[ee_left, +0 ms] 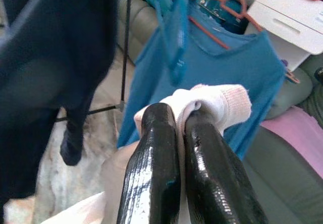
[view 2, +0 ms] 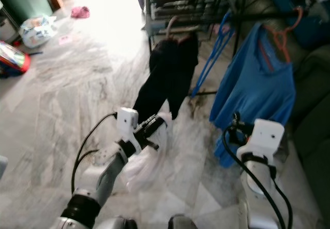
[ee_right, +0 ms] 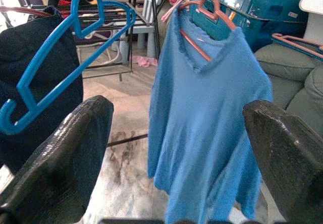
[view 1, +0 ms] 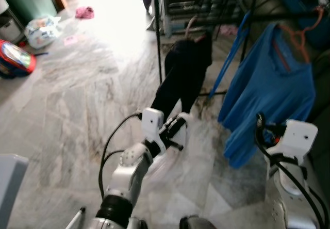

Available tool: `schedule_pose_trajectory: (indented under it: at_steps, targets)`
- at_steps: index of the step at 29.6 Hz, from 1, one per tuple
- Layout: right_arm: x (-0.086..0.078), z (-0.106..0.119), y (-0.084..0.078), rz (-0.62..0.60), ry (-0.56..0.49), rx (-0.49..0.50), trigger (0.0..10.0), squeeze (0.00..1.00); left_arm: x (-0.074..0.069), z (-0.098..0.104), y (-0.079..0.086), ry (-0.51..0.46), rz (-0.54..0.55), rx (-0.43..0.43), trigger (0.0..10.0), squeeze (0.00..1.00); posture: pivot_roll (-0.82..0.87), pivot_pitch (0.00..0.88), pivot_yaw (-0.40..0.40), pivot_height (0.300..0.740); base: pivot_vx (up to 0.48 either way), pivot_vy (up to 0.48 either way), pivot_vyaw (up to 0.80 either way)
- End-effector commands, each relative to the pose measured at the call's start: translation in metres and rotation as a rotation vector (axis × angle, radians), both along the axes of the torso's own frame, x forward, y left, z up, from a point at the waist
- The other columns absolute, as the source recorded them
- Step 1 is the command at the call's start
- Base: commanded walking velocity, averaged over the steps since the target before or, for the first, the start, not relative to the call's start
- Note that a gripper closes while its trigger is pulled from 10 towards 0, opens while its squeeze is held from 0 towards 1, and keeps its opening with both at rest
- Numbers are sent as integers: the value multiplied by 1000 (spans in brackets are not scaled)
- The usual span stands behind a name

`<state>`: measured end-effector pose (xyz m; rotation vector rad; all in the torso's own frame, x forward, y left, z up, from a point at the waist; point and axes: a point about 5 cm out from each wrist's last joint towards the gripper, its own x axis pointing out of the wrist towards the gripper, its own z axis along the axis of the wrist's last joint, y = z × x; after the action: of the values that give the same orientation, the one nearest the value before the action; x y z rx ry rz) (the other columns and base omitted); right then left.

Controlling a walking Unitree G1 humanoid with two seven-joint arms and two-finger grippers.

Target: Hang hanger

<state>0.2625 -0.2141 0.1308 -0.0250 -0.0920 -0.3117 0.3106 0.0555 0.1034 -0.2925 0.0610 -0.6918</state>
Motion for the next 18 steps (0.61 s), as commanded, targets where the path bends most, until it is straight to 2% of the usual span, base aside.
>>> schedule_pose_trajectory:
  at_steps: [1,11,18]
  targets:
    - [-2,-1,3,7,9,-9,10000,0,-1,-3,6,3,14,14,10000,0,-149,214,21,740,368,0,0]
    - [-2,-1,5,19,8,-31,10000,0,0,-1,13,-3,34,18,10000,0,-144,216,18,740,0,0,0]
    - [-1,-2,8,27,11,-26,10000,0,6,0,20,10,57,37,10000,0,-138,220,18,740,0,0,0]
